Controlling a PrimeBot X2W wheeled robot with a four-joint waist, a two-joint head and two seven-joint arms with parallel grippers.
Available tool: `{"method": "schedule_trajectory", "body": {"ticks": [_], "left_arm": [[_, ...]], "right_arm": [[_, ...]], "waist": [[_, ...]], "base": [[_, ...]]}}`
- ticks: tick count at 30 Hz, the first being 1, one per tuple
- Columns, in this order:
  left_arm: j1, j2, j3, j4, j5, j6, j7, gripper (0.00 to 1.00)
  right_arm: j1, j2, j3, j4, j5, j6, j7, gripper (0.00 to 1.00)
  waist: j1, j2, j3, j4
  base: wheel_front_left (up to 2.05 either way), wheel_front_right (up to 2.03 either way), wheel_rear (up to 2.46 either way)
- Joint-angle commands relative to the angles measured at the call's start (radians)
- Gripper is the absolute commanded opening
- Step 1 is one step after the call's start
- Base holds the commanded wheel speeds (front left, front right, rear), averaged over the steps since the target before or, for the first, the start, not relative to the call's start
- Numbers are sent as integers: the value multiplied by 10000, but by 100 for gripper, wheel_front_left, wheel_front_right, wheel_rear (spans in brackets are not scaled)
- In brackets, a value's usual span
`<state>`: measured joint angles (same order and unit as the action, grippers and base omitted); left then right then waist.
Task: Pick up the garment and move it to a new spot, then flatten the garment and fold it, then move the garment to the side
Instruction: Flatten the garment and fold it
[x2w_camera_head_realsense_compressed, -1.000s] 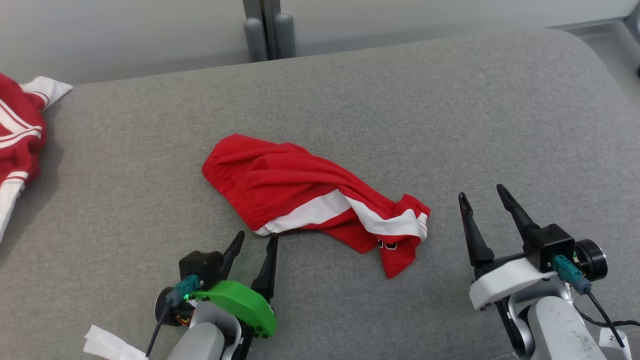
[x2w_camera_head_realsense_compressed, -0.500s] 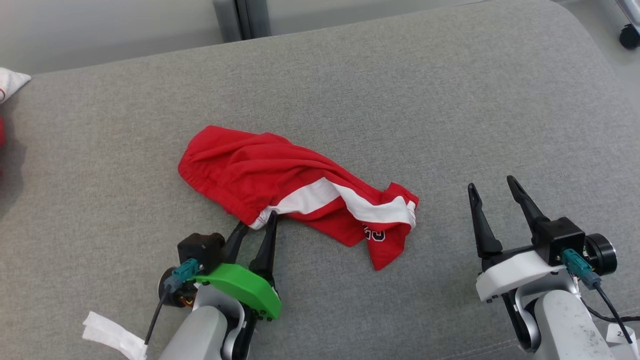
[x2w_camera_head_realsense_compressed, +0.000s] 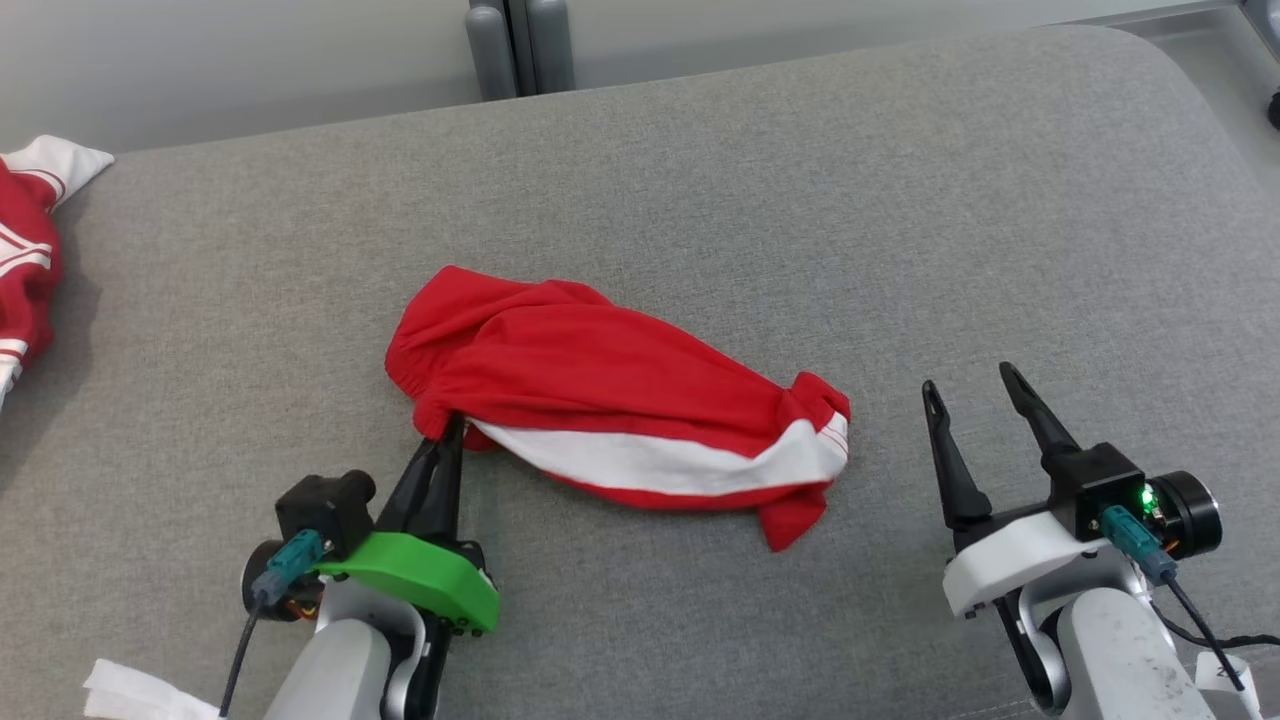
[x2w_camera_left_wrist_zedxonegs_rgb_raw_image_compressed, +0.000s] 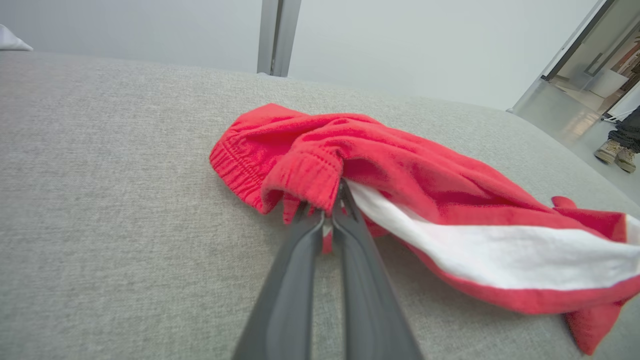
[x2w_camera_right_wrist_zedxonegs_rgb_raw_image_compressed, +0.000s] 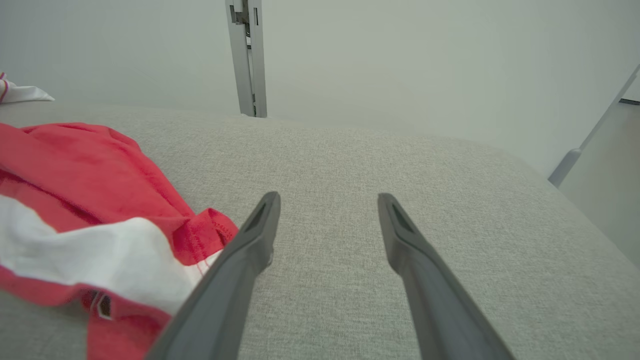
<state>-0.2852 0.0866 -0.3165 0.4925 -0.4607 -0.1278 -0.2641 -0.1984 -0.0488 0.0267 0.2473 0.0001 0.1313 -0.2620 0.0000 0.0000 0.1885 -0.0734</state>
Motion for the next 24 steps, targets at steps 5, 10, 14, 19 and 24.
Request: {"method": "schedule_trajectory", "body": {"ticks": [5,10,14,19,24], "left_arm": [[435,322,518,-404,355,-47,-5,0],[540,378,691,-567,505,-47,-5,0],[627,241,769,-761,544,-47,-5,0],[853,68,781,-991,634,-47,-6,0],[1137,-24,836,-1134,611,-48,-5,0]], "right_arm": [[195,-28,590,373,-363,-10,-45,100],[294,-343,1748,790,-258,-10,-45,100],[541,-762,2273,634,-64,-10,-45,100],[1143,-1259,2892,161,129,-10,-45,100],[1666,-1619,3671,82,420,-10,0,100]], "waist": [[0,0,-145,197],[0,0,-182,352],[0,0,-207,446],[0,0,-267,519],[0,0,-338,529]], "base": [[0,0,0],[0,0,0],[0,0,0],[0,0,0],[0,0,0]]}}
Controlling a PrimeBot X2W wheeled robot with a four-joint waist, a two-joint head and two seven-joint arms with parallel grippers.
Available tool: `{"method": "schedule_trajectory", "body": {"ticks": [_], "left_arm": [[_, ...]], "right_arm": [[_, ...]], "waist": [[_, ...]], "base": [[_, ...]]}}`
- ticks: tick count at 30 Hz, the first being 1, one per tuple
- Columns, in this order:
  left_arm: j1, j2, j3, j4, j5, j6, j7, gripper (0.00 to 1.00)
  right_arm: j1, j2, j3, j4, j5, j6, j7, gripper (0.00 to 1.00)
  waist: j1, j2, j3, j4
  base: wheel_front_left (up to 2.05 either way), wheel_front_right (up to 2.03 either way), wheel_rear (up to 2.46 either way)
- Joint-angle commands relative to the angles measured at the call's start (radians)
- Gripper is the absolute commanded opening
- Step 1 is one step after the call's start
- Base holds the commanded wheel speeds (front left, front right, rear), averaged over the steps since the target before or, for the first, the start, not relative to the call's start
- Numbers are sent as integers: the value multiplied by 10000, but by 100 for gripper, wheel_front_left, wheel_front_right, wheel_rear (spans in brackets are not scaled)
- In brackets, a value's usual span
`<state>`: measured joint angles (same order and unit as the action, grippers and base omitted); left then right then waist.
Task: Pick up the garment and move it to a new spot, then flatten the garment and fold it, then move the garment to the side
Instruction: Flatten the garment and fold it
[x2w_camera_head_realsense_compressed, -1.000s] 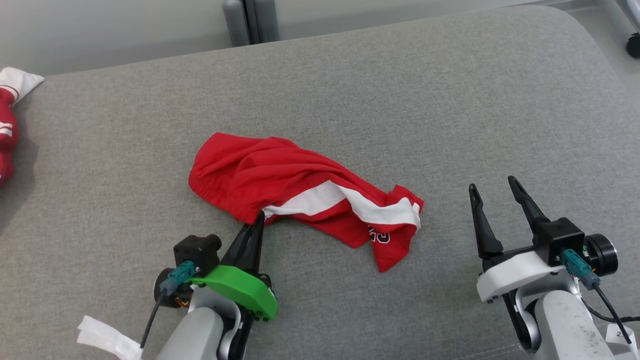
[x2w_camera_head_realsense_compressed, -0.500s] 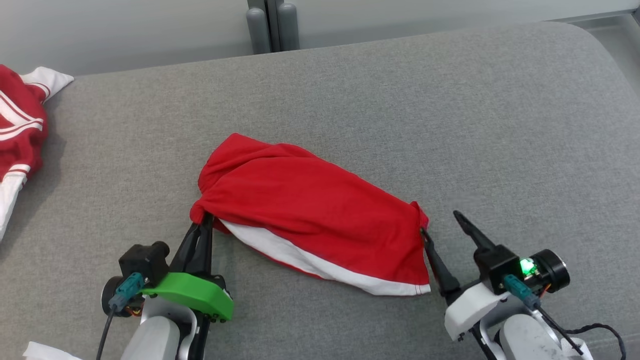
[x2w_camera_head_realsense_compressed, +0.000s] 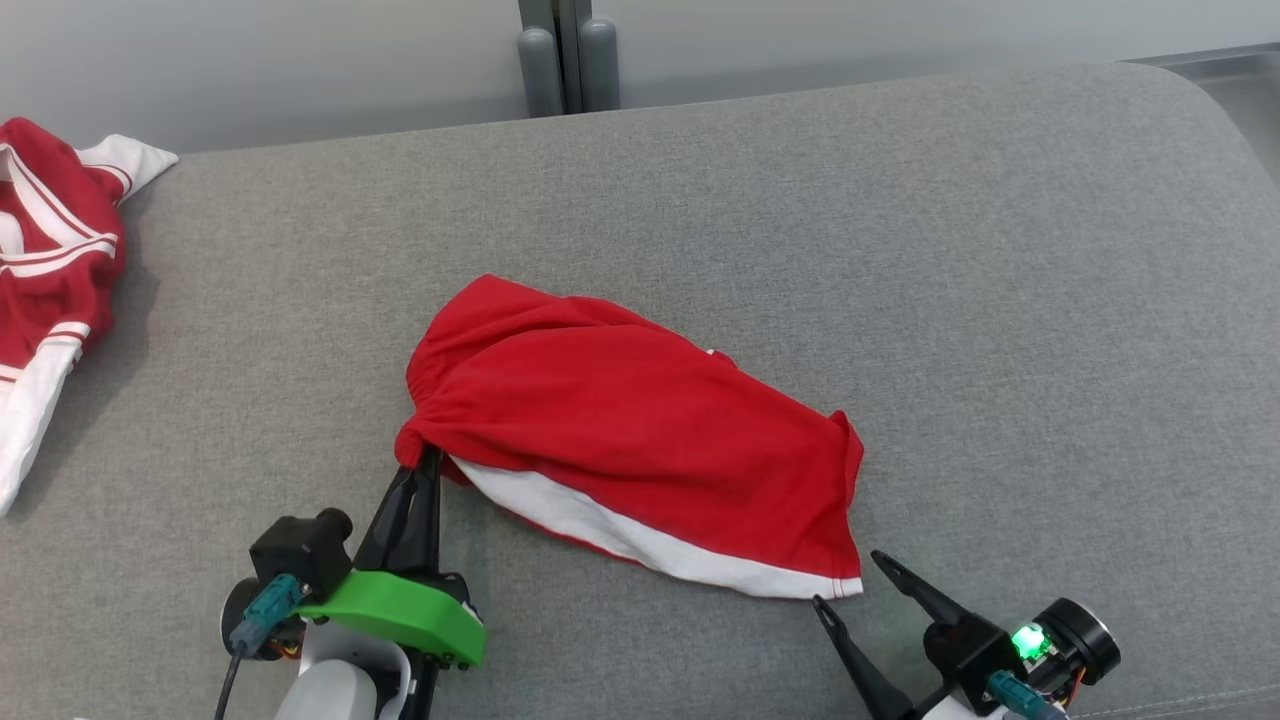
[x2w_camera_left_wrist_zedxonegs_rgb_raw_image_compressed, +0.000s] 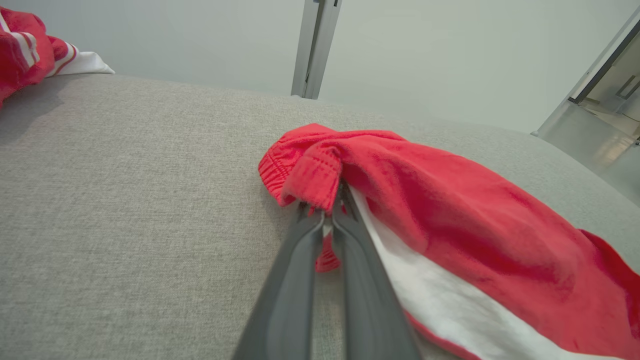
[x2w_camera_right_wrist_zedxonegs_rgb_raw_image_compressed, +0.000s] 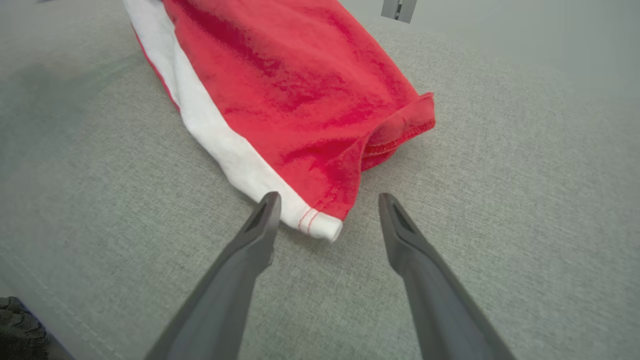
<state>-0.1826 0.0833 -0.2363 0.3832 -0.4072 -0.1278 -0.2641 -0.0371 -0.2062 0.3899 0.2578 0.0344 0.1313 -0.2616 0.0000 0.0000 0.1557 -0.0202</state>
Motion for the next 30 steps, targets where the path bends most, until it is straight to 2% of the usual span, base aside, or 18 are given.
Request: {"method": "schedule_trajectory", "body": {"ticks": [1,10,16,17,18,21,30], "left_arm": [[156,-2,46,-38,71,-48,-5,0],[317,-87,29,-27,47,-48,-5,0],[309,-63,28,-62,75,-48,-6,0],[318,-53,32,-66,75,-48,-5,0],[328,-45,37,-69,72,-48,-5,0],[350,-22,82,-75,77,-48,-5,0],[108,163,-2,-155,74,-48,-4,0]], "right_arm": [[69,-94,144,28,108,-10,30,100],[-755,99,688,1328,262,-10,-27,100],[-1087,128,942,1591,346,-10,-44,100],[-1109,103,967,1560,373,-10,-45,80],[-1112,85,984,1535,386,-10,-46,49],[-1082,6,1088,1530,474,-10,-47,2],[-1173,-180,1155,736,645,-10,-48,0]], "waist": [[0,0,-20,-4],[0,0,-15,192],[0,0,-1,336],[0,0,-4,344],[0,0,-7,345],[0,0,-21,322],[0,0,-56,127]], "base": [[0,0,0],[0,0,0],[0,0,0],[0,0,0],[0,0,0],[0,0,0],[0,0,0]]}}
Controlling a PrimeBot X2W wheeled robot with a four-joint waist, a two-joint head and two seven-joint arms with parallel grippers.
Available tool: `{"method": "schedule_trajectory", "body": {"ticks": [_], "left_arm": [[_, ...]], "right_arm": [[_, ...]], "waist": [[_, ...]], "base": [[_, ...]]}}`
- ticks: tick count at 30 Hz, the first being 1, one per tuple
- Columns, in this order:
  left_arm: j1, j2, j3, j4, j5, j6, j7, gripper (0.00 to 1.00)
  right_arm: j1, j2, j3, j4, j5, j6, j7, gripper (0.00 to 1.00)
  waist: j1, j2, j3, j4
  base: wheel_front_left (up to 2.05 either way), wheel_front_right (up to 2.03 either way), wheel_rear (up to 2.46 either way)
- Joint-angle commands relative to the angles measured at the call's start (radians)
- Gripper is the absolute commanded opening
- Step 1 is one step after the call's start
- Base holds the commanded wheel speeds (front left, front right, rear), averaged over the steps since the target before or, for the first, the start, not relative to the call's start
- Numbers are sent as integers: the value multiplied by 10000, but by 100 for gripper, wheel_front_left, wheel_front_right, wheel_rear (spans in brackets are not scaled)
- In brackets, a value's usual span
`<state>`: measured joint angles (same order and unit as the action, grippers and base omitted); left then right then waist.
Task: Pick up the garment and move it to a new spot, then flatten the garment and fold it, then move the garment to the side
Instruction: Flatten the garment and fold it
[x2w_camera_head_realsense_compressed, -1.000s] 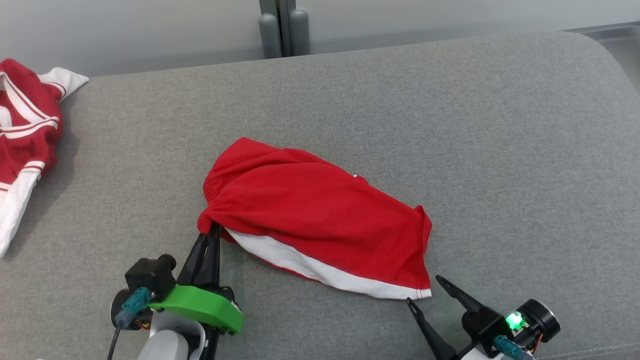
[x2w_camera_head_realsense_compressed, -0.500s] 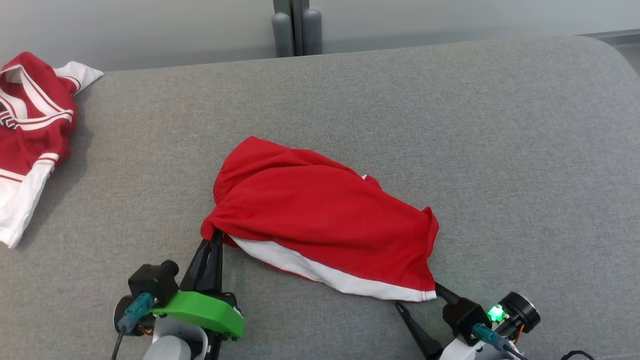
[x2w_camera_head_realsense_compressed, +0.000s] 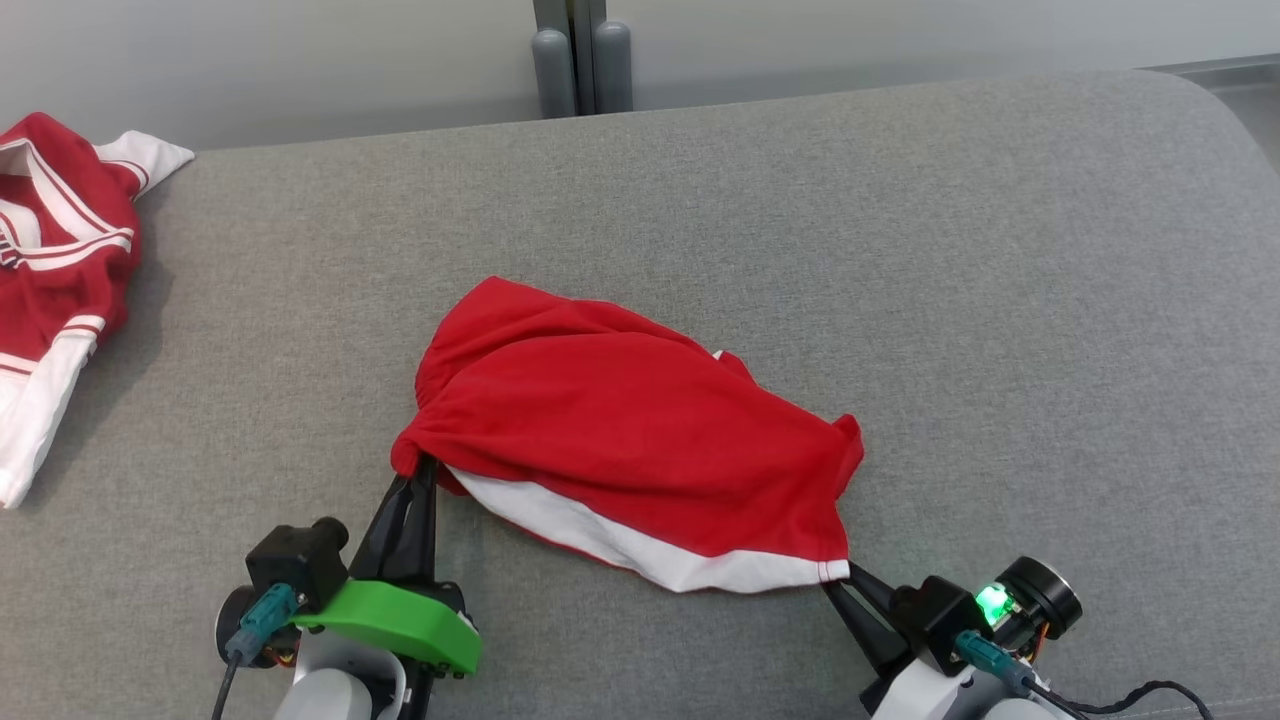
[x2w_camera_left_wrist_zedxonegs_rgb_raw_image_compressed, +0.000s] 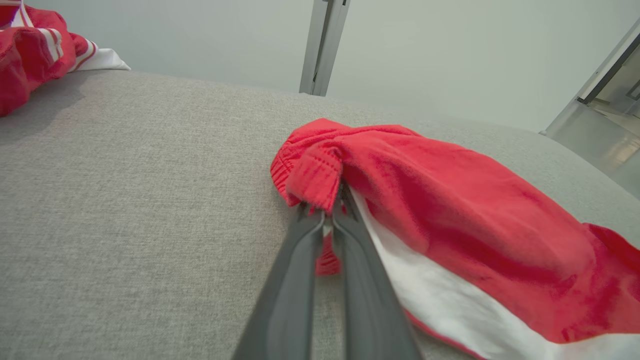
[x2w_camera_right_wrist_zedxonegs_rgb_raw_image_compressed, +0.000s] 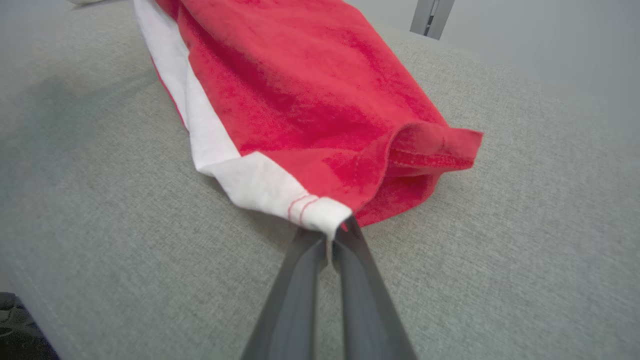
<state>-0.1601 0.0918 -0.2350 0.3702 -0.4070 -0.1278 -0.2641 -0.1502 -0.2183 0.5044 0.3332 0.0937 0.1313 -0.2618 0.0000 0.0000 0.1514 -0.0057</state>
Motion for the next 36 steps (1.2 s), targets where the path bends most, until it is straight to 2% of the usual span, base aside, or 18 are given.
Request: {"method": "schedule_trajectory", "body": {"ticks": [1,8,16,26,32,36], "left_arm": [[-161,106,-49,-62,44,-48,-4,0],[-470,578,-320,-505,-133,-48,-6,0],[-1279,1817,-764,-1628,-559,-47,426,0],[-2454,3418,-927,-4645,-1063,-41,2547,0],[-3390,3970,-985,-6181,-1220,-39,3849,0],[-3978,4255,-1199,-6395,-1358,-39,4579,0]], "right_arm": [[-47,-69,-4,-164,83,-10,-46,0],[-227,-202,-206,-1318,354,-10,-47,0],[-676,-547,-949,-3037,816,-10,-46,0],[-1051,-1021,-2434,-5349,1104,-10,496,0],[-1053,-1064,-3123,-6711,1170,-10,1063,0],[-1199,-1024,-3218,-7168,1300,-10,1380,0]], "waist": [[0,0,-31,-37],[0,0,-252,-150],[0,0,-753,-246],[0,0,-1266,-324],[0,0,-1385,-389],[0,0,-1230,-490]], "base": [[0,0,0],[0,0,0],[0,0,0],[0,0,0],[0,0,0],[0,0,0]]}}
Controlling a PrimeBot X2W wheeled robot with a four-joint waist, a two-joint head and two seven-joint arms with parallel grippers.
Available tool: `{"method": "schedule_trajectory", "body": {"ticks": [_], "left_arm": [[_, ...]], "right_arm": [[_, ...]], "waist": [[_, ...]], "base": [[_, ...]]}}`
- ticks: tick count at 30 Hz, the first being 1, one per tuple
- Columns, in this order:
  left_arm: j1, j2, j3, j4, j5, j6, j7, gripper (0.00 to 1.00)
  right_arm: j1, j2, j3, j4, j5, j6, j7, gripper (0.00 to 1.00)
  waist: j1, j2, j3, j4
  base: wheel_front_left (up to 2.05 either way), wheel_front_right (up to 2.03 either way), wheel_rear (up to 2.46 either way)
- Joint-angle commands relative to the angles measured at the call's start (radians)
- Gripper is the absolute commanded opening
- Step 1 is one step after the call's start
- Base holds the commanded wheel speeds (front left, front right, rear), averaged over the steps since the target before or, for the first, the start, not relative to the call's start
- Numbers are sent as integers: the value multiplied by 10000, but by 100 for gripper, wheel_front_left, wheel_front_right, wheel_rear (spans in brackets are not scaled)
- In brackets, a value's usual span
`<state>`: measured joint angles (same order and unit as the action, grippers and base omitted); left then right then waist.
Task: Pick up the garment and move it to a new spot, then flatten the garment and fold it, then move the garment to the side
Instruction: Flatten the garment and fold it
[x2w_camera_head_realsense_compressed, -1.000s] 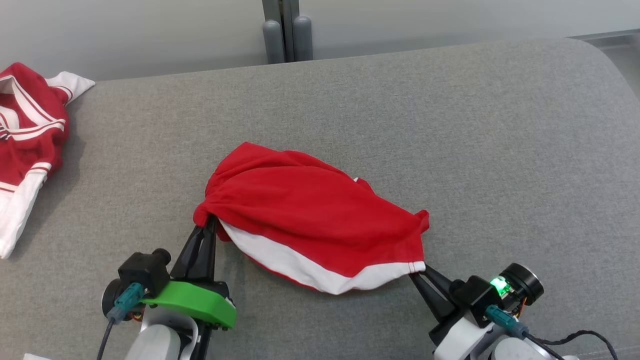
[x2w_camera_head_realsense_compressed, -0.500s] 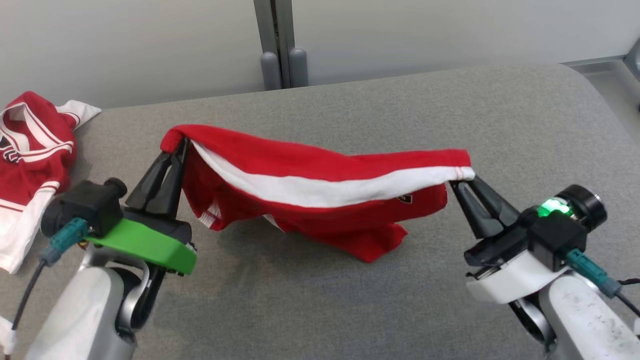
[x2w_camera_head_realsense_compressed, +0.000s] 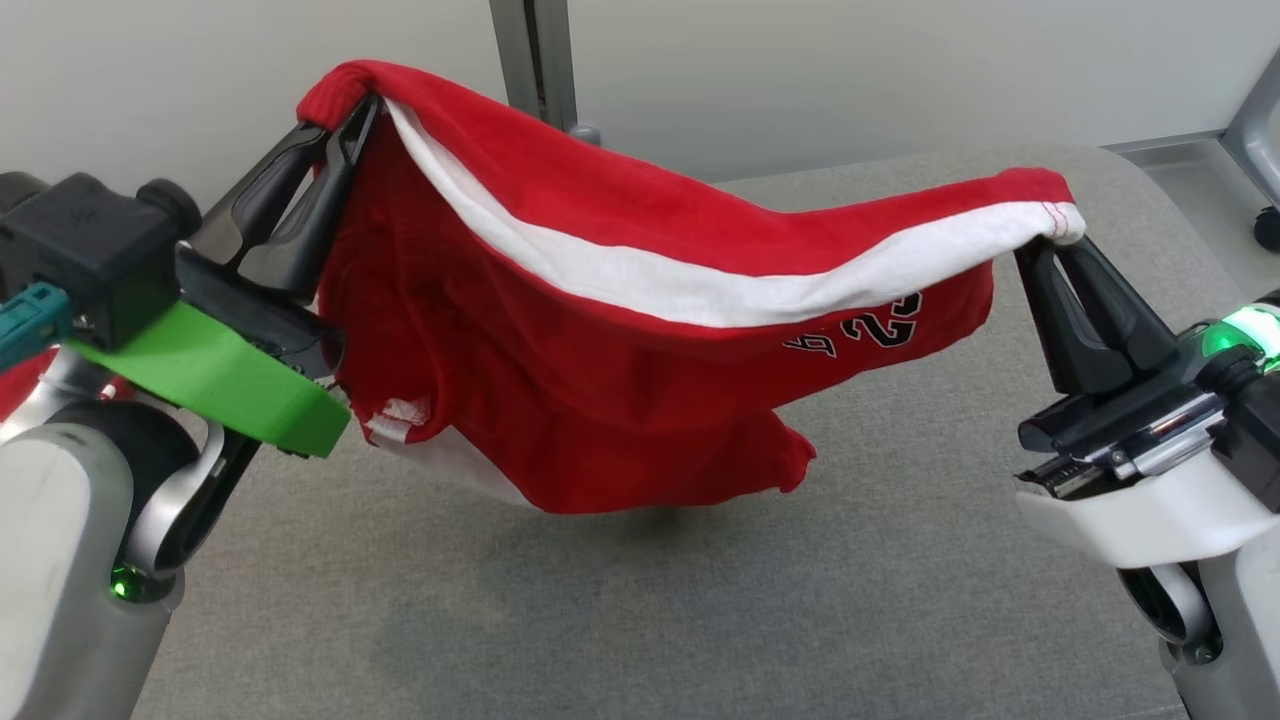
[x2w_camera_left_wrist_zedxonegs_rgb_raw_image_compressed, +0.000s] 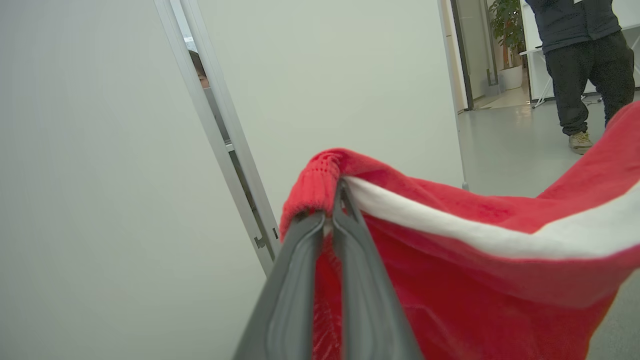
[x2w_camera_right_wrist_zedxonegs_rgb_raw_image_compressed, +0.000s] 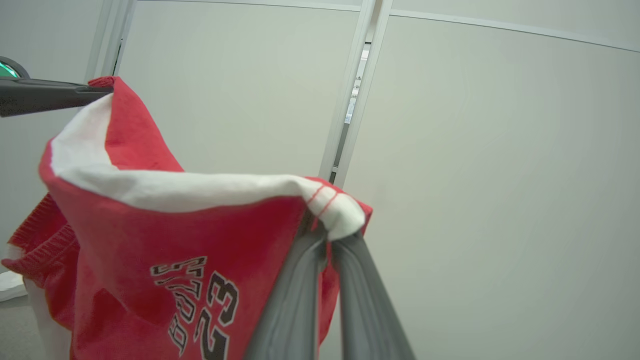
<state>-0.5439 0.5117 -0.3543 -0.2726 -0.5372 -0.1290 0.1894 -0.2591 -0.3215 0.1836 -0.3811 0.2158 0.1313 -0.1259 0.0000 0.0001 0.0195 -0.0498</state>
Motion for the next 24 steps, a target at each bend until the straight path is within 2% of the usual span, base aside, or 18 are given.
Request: {"method": "schedule_trajectory", "body": {"ticks": [1,7,14,19,24], "left_arm": [[-245,85,-84,88,-124,-28,165,0],[-1131,-73,-460,1056,-772,-28,601,0],[-3428,-491,-751,3065,-1066,-28,193,0],[-5576,-967,-758,4782,-758,-28,-933,0],[-6861,-1450,-916,6148,-624,-28,-2222,0]], "right_arm": [[-174,16,-6,-24,100,-10,56,0],[-1277,-50,426,1151,360,-10,39,0],[-4579,308,814,3937,366,-10,-657,0],[-7188,867,429,5803,-67,-10,-1154,0],[-8483,1470,-122,6739,-577,-10,-1379,0]], "waist": [[0,-1,156,-73],[0,-1,1009,-304],[0,-1,2455,-589],[0,-1,3276,-729],[0,-1,3799,-776]], "base": [[0,0,0],[0,0,0],[0,0,0],[0,0,0],[0,0,0]]}}
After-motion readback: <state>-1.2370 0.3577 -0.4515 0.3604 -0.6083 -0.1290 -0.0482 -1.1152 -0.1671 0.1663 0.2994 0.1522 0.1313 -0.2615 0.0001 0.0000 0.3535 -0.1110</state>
